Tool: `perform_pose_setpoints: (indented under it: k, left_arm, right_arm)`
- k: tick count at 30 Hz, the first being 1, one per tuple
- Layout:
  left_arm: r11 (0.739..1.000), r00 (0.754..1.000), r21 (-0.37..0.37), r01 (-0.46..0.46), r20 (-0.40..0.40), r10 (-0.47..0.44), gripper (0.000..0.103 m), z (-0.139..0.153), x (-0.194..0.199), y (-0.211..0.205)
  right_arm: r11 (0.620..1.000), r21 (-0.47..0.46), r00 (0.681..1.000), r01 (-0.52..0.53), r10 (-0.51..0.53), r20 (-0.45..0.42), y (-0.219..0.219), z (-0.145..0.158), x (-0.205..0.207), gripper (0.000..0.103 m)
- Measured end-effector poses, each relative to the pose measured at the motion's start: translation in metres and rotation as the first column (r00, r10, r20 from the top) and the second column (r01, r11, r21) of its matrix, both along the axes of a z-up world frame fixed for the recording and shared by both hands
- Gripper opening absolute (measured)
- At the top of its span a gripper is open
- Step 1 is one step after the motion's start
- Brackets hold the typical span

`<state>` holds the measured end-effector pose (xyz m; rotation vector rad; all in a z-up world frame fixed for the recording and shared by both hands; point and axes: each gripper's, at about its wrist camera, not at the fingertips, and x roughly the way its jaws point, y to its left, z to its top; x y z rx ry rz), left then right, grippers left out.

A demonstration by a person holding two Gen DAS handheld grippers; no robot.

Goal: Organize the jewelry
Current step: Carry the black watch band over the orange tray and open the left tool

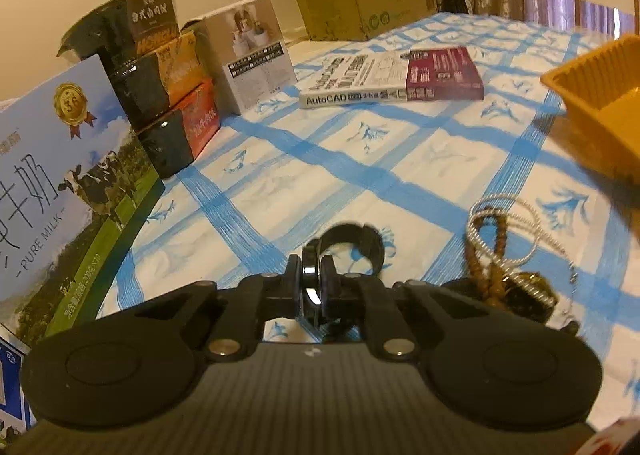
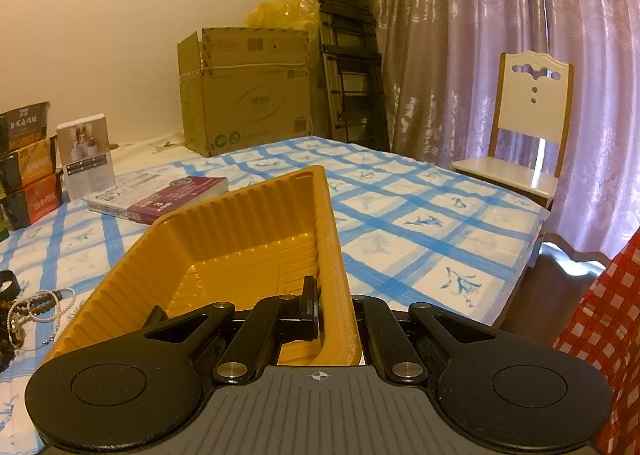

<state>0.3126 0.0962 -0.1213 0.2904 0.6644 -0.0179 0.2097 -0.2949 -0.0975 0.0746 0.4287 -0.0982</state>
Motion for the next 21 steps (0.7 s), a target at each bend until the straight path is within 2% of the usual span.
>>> perform_pose_setpoints:
  k: [7, 13, 17, 21]
  left_arm:
    - [0.998, 0.999, -0.052, 0.036, 0.036, -0.034, 0.008, 0.035, -0.02, -0.012]
    - [0.984, 0.993, -0.149, 0.095, 0.082, -0.083, 0.008, 0.067, -0.037, -0.04]
    - [0.96, 0.983, -0.224, 0.167, 0.107, -0.146, 0.008, 0.082, -0.046, -0.073]
    - [0.922, 0.969, -0.302, 0.242, 0.118, -0.216, 0.008, 0.085, -0.048, -0.114]
  right_arm:
    - [1.0, 0.0, 1.0, 0.0, 0.0, 0.001, 0.002, -0.001, 0.001, 0.003]
    - [1.0, -0.002, 1.0, -0.003, 0.003, 0.0, 0.005, -0.002, 0.003, 0.003]
    - [1.0, -0.002, 1.0, -0.005, 0.005, -0.001, 0.007, -0.003, 0.004, 0.003]
    - [1.0, 0.0, 1.0, -0.011, 0.011, -0.002, 0.011, -0.004, 0.003, 0.003]
